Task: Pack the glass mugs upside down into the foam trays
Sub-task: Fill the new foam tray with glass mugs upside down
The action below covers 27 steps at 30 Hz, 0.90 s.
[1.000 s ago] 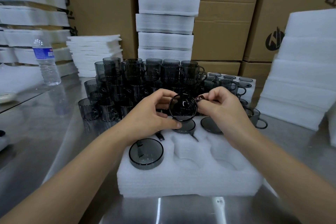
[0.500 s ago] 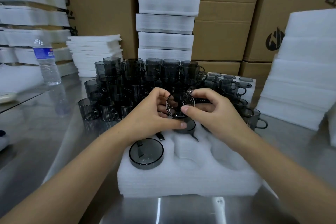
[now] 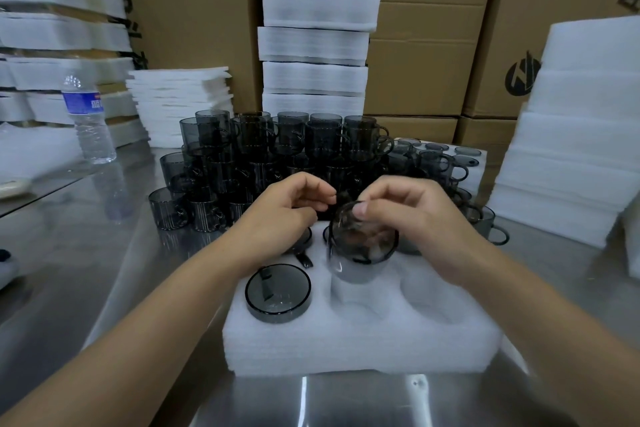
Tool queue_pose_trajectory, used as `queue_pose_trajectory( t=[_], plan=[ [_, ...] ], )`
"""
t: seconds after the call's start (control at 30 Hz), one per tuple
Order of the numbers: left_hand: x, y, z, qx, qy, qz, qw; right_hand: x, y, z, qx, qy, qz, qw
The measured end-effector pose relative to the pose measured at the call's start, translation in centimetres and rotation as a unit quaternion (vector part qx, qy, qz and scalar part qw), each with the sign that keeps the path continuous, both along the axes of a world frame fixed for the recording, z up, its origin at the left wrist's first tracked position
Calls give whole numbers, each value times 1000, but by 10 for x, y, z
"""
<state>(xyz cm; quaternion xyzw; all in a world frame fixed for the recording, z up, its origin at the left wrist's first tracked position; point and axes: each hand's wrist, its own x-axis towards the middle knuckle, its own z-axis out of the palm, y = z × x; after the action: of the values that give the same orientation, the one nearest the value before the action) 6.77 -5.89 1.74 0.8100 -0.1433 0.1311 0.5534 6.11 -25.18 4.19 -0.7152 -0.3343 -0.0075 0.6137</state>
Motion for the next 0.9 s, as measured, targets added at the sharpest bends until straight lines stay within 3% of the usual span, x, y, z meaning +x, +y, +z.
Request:
queue_pose_trajectory(
  t=[0.23,0.5,0.77,0.9],
  plan=[
    [-3,-3,1,77,-14,36,996,-4,-1,-2,-62,16,109,992],
    [-6,-4,3,89,28,57,994,-6,1,-3,-140,-32,65,987],
    [-9,-7,8,101,91,40,990,-4,-3,0,-156,-1,95,983],
    [-10,-7,9,114,105,33,987,-2,-4,1,-223,-18,68,972]
  ],
)
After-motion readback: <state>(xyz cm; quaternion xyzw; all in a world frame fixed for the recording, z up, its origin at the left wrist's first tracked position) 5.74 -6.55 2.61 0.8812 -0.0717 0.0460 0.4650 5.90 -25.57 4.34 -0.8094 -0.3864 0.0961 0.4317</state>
